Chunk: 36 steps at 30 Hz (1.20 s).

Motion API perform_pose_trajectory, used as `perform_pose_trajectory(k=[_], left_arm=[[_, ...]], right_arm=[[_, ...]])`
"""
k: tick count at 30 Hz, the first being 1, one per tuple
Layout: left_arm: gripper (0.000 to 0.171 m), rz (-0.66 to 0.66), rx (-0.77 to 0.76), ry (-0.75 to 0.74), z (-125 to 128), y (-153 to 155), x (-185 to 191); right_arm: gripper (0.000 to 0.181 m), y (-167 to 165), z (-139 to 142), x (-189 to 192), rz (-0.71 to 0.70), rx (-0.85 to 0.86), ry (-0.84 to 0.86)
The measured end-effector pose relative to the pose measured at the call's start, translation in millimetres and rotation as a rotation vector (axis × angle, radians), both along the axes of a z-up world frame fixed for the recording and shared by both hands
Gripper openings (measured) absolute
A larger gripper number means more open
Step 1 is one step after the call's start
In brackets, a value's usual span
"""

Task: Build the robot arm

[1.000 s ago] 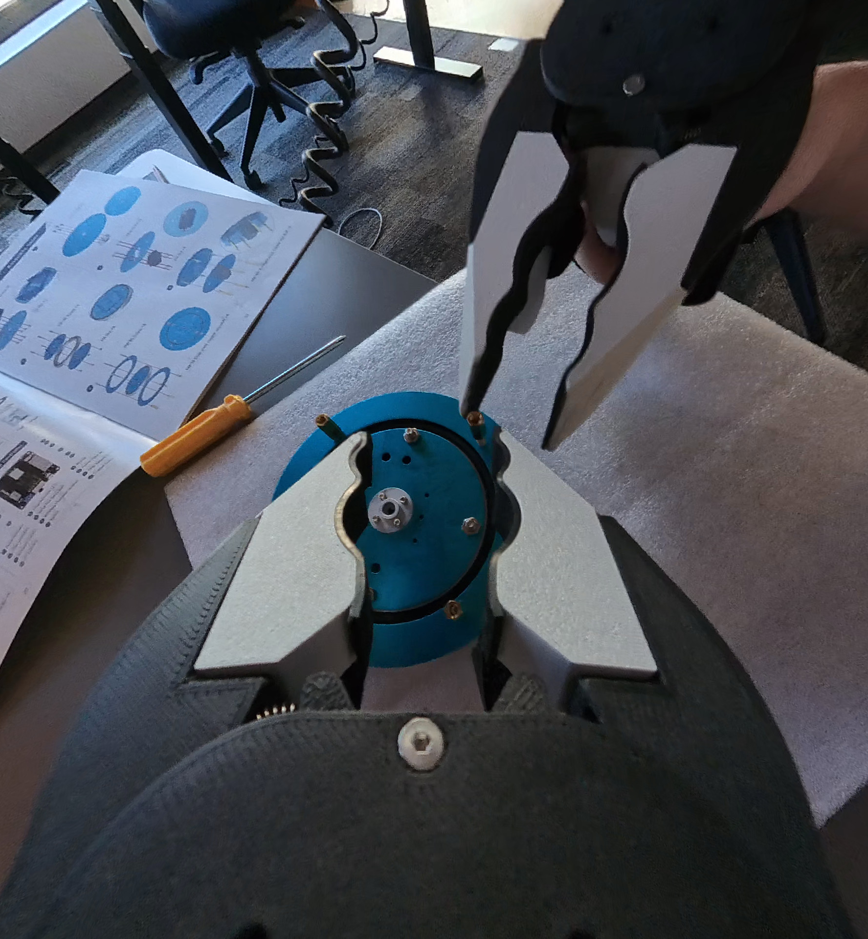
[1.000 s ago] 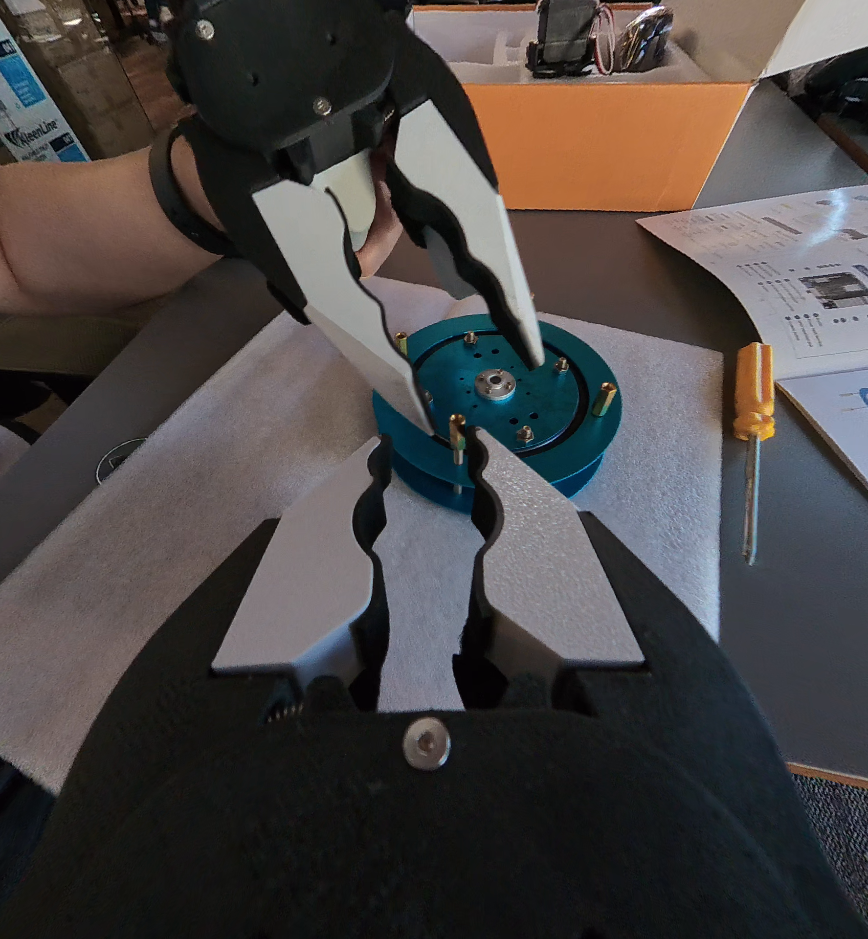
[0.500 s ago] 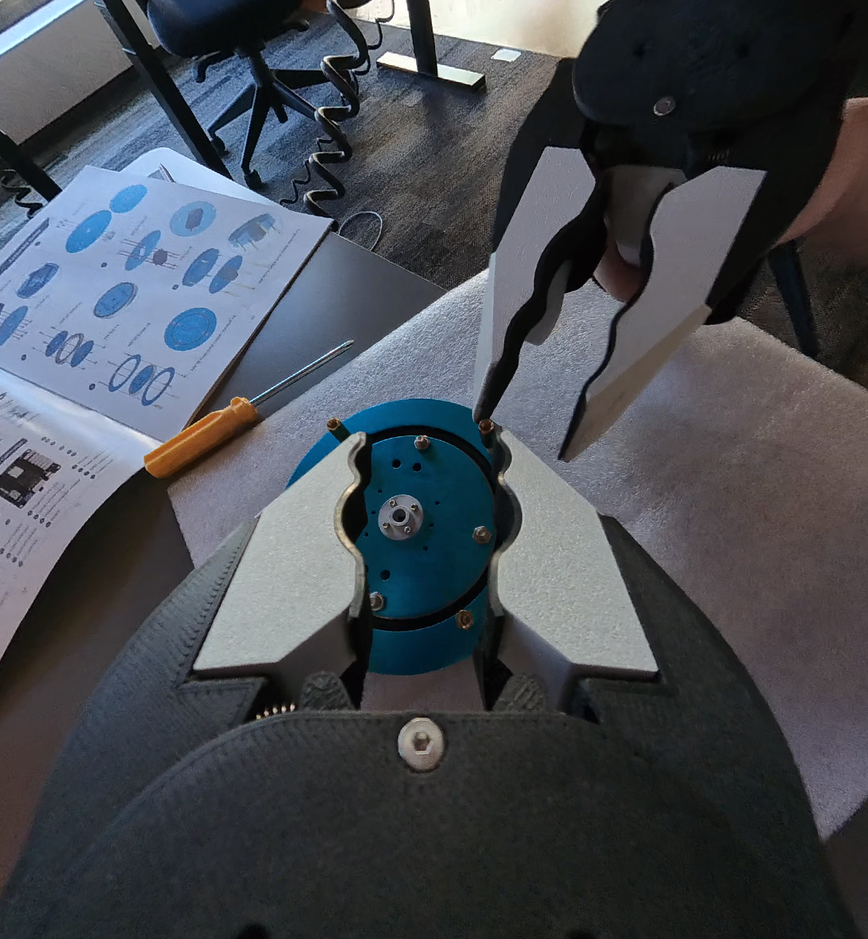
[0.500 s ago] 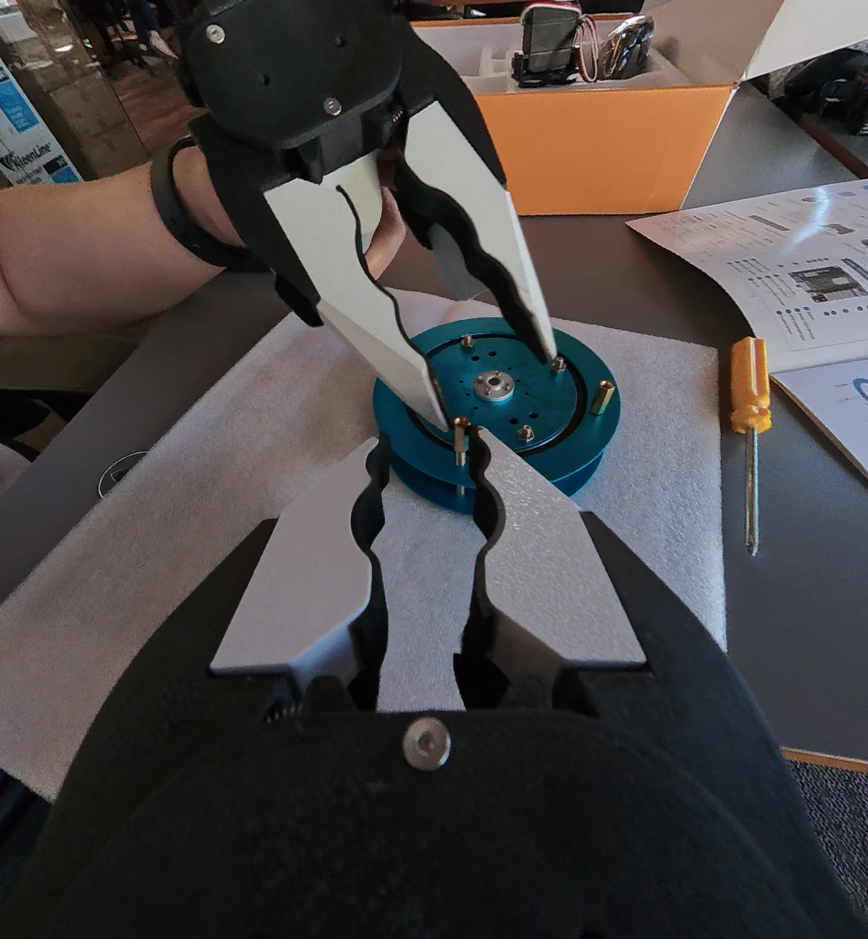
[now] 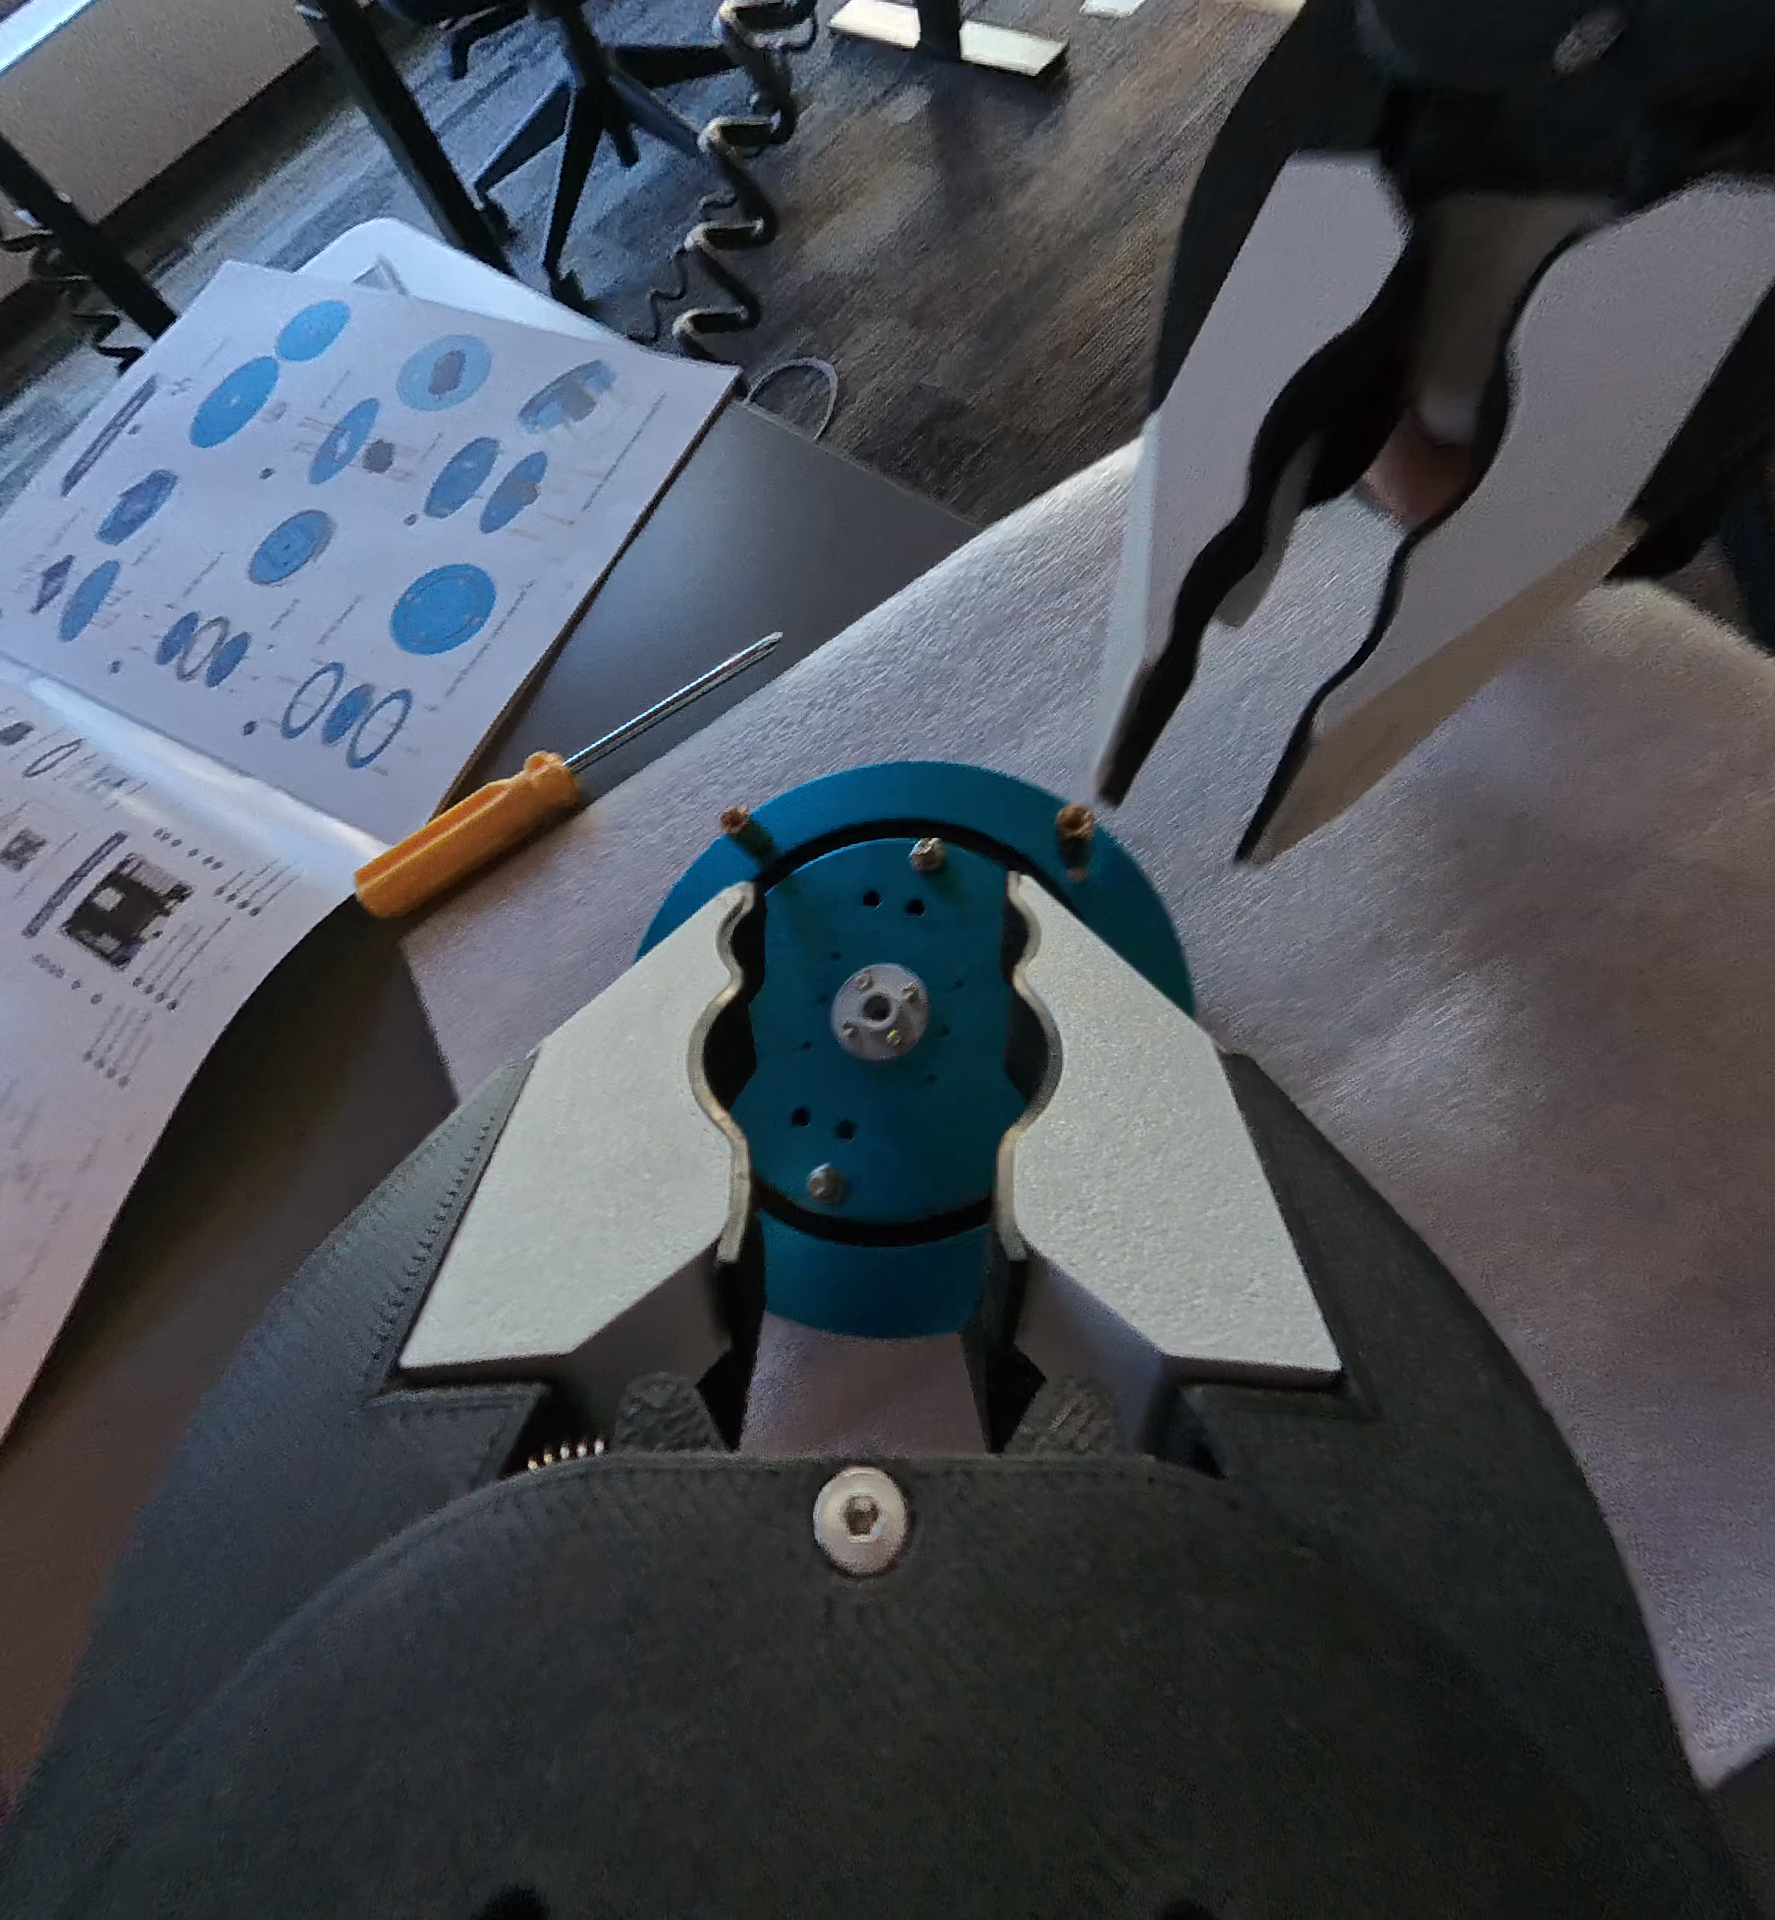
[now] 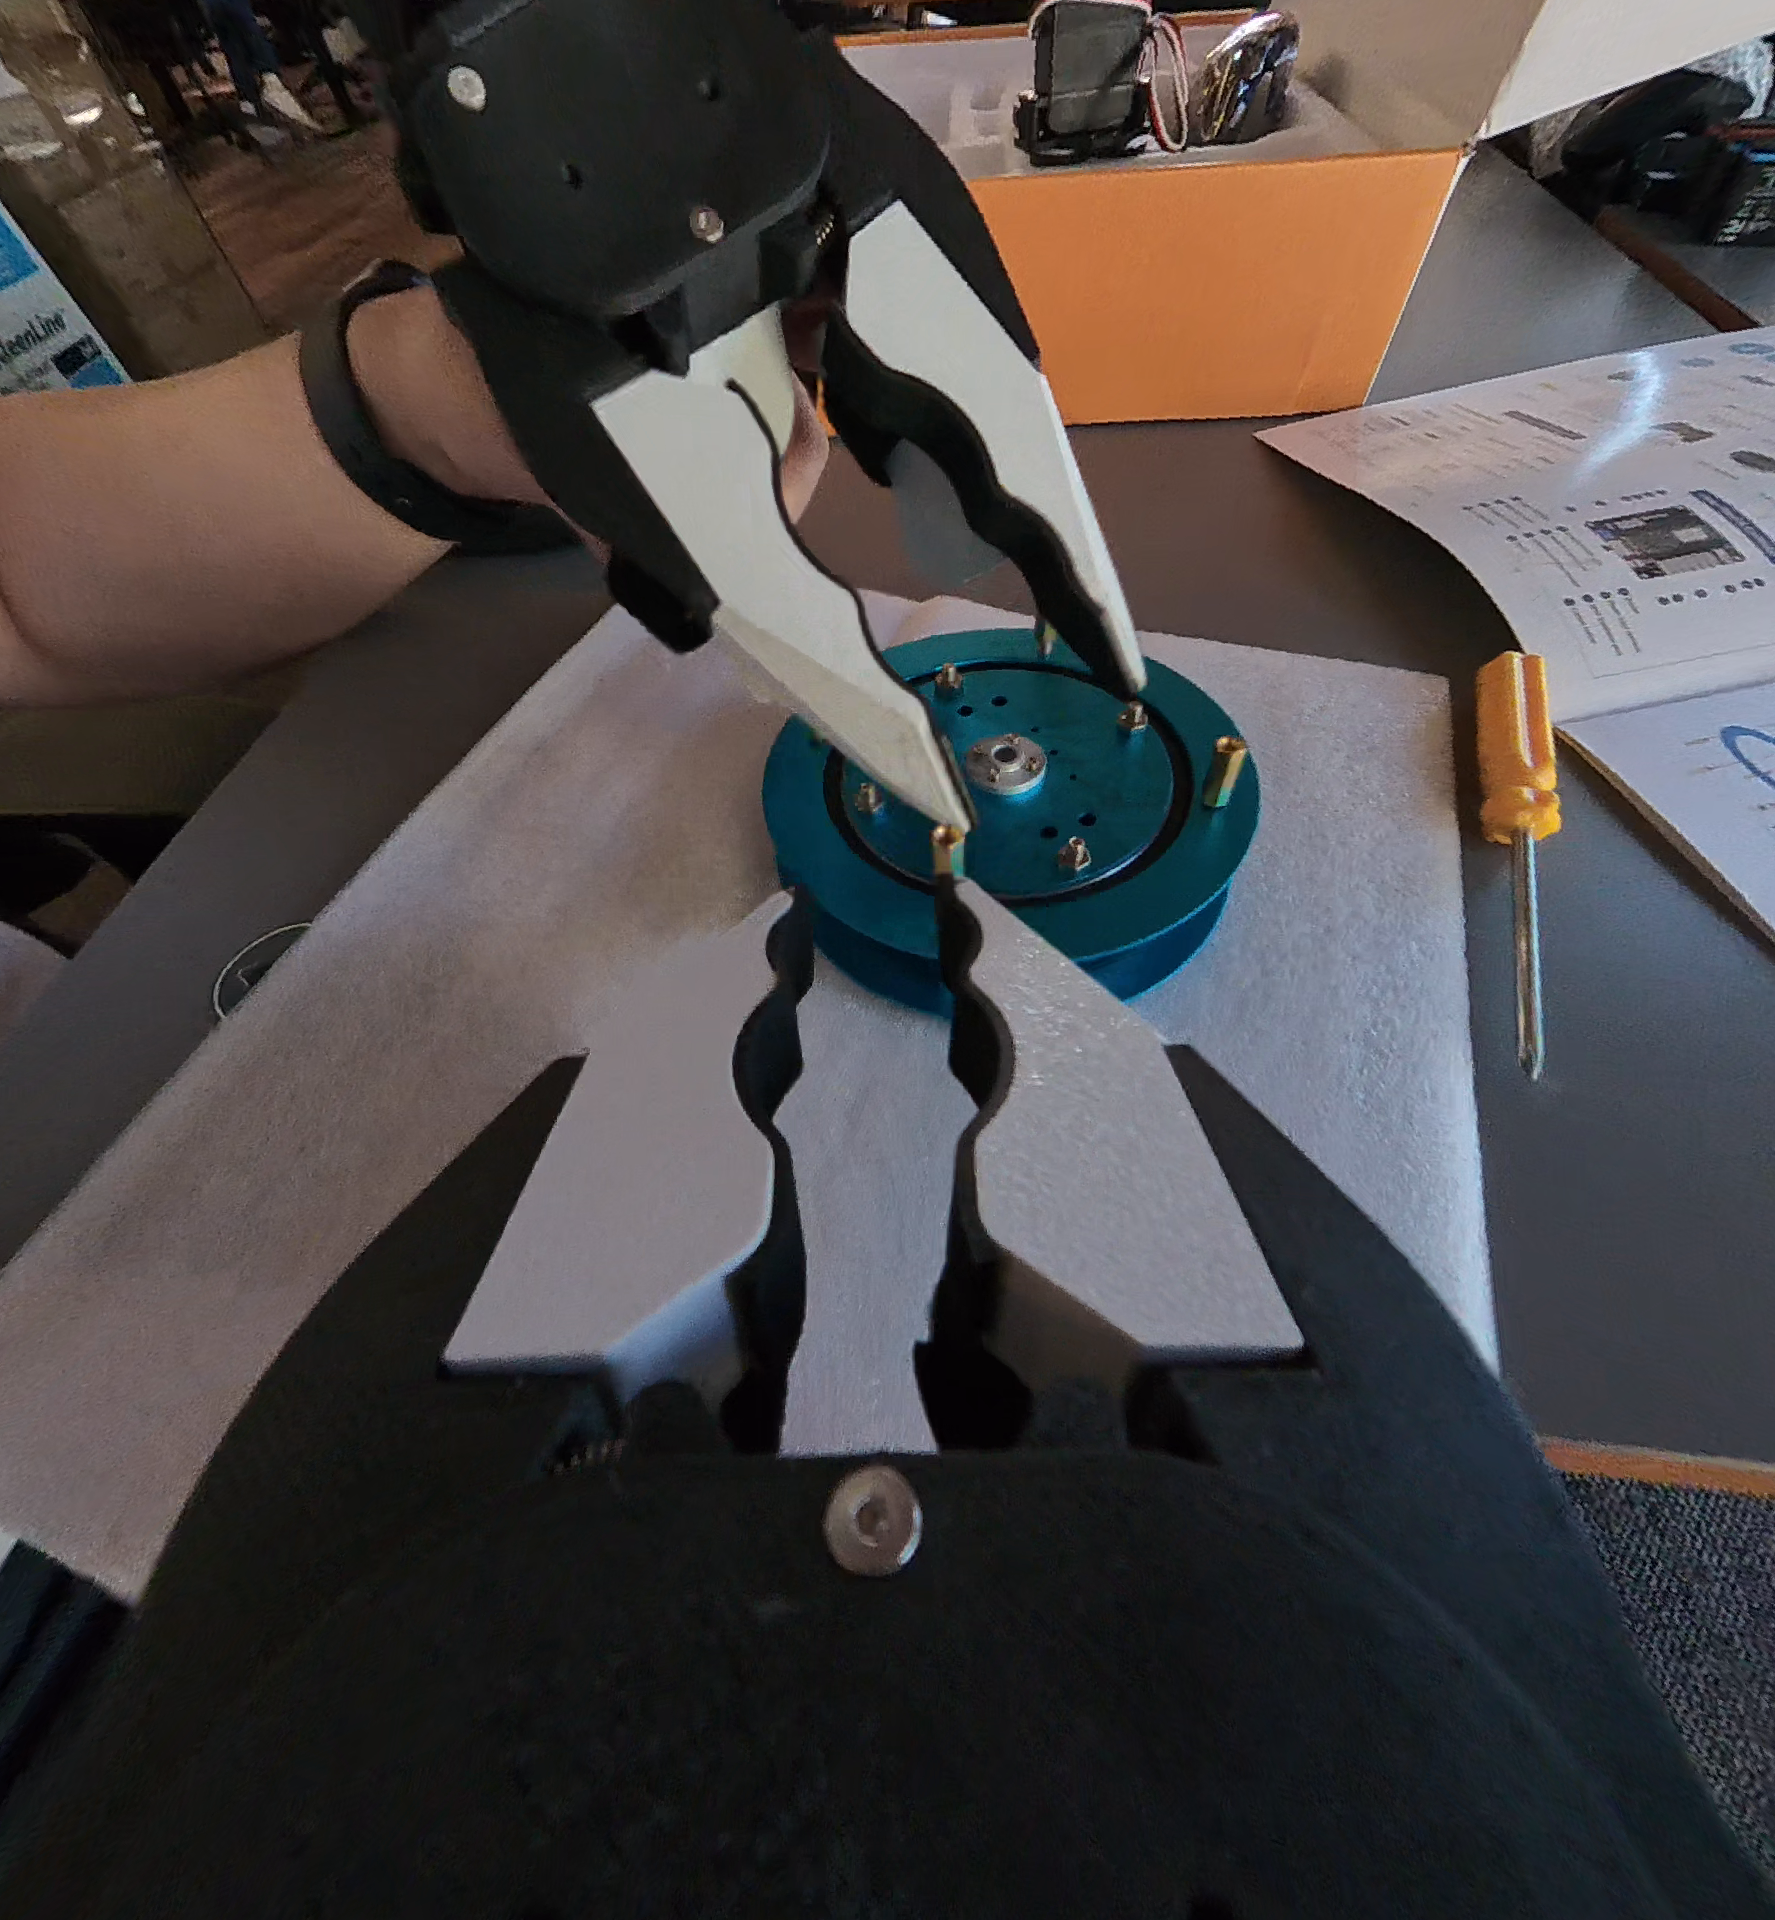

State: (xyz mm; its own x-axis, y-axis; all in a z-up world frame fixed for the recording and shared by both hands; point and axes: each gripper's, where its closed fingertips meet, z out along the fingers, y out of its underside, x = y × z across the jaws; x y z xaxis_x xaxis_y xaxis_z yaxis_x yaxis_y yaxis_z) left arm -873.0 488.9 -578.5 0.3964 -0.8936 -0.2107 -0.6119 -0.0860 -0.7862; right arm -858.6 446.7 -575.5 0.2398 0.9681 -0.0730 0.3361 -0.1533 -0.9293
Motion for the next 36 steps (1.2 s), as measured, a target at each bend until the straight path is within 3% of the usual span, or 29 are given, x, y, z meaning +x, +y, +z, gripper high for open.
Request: perform_pose_trajectory(k=[7, 11, 15, 24, 36], left_arm=[[0.046, -0.030, -0.012, -0.014, 1.3, -8.6, 5.5], [0.048, -0.023, 0.009, 0.039, 0.6, -7.9, 1.5], [0.051, -0.094, -0.024, -0.002, 6.2, -21.1, 7.2], [0.045, 0.035, -0.009, 0.014, 0.8, 6.3, -6.8], [0.051, -0.077, -0.048, 0.000, 6.8, -18.0, 6.8]], right_arm=[[0.036, 5.0, -0.9, -4.4, -0.023, -0.029, 0.043], [0.033, 4.8, -2.7, -9.5, -0.019, -0.011, 0.024], [0.033, 5.0, -0.5, -10.3, -0.009, -0.023, 0.038], [0.032, -0.8, 0.3, 5.1, -0.058, -0.042, 0.058], [0.035, -3.8, -1.7, -13.0, -0.009, -0.036, 0.058]])
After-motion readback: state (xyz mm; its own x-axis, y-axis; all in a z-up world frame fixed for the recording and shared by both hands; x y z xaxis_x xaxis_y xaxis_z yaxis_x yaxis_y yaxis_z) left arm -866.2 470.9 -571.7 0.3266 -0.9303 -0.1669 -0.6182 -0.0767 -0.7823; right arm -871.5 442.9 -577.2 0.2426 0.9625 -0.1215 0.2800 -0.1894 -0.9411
